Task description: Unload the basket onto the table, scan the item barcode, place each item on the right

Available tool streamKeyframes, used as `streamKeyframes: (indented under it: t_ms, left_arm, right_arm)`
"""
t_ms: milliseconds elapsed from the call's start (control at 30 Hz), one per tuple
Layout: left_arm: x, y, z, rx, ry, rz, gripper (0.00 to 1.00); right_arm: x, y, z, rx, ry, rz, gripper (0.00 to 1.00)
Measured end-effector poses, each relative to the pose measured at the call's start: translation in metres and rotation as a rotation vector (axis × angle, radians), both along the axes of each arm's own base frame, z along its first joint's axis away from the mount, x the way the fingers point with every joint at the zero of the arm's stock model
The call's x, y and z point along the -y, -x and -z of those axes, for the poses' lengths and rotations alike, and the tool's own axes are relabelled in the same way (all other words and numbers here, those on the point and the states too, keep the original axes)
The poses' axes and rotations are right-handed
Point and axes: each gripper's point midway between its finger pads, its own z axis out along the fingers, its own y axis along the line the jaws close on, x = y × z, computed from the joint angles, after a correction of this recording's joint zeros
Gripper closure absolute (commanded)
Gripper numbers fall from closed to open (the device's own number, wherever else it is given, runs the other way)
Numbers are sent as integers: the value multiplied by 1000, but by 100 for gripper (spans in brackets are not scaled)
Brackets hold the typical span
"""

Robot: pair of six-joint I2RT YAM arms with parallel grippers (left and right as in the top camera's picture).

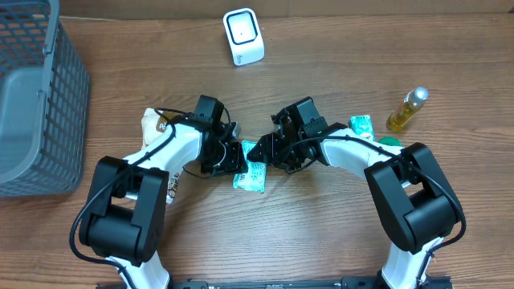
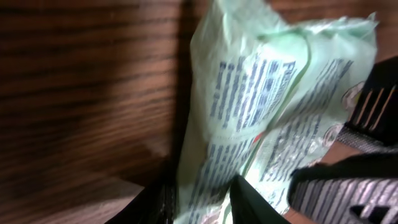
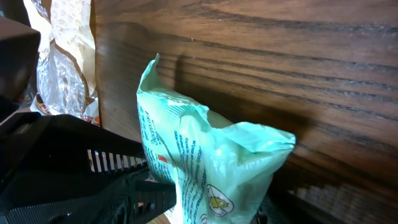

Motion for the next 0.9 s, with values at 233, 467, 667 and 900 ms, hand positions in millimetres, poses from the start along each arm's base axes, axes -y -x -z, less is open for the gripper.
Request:
streamKeyframes:
  t_ms: [233, 467, 667, 900]
  left_arm:
    - [1, 0, 0, -8, 6, -29, 66]
    - [1, 0, 0, -12, 5, -38, 66]
    - [1, 0, 0, -13, 6, -39, 66]
    - [1, 0, 0, -13, 5, -39, 66]
  right_arm:
    - [5, -2, 3, -25, -14, 13, 58]
    - [9, -4, 4, -32, -21, 22, 56]
    - [6, -4, 5, -37, -37, 15, 57]
    - [1, -6, 8, -27, -63, 2, 76]
